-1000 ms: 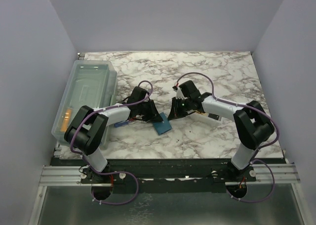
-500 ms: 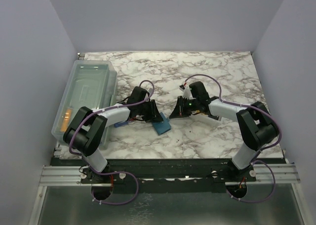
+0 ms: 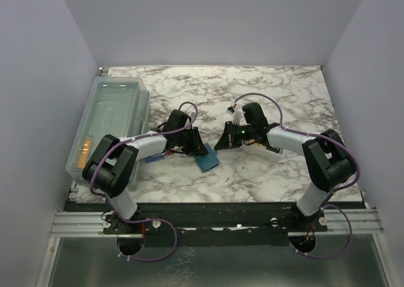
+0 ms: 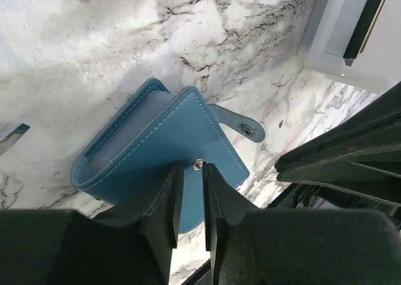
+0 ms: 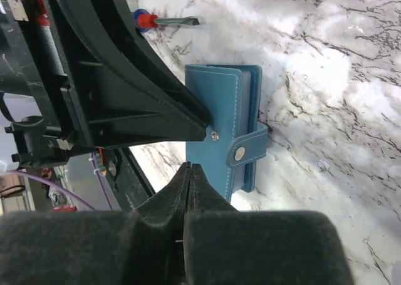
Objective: Put the credit cards into the card holder
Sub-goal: Close the card holder at the center of the board.
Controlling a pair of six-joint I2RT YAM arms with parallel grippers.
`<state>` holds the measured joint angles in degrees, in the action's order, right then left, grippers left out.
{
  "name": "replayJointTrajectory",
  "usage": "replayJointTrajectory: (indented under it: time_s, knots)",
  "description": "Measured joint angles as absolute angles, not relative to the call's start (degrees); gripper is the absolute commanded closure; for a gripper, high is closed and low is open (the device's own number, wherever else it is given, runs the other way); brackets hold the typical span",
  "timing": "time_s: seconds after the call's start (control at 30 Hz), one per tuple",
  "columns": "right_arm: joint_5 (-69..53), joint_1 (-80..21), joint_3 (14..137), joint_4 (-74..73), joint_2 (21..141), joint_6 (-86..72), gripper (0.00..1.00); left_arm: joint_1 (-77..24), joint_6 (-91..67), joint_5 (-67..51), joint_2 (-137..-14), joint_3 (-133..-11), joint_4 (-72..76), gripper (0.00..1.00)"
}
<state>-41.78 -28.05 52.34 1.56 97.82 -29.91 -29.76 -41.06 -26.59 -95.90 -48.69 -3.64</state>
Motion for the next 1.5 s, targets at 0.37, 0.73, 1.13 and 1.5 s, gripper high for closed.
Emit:
replayJointTrajectory:
  time_s: [0.37,0.73,1.13,1.5]
  knots:
    - [-32.8,-28.4,61.4,-13.4,97.7,-23.3,0.70,-29.5,-42.0,-27.7,-94.9,-49.6,-6.0,0.69]
    - [-26.9,-31.2,64.3,-20.6,99.9,-19.7,0.63,-26.6,-42.4,-29.4,-97.4,-54.0,-9.3,0.77]
    - [-24.5,-33.1,67.5,-22.4,103.3,-19.2,0.74,-26.4,-43.2,-31.1,-100.6,-54.4,-7.5,0.81]
    - [-23.2,-34.2,69.1,-23.3,105.0,-19.0,0.86,-26.7,-43.3,-31.0,-100.6,-53.9,-6.4,0.82]
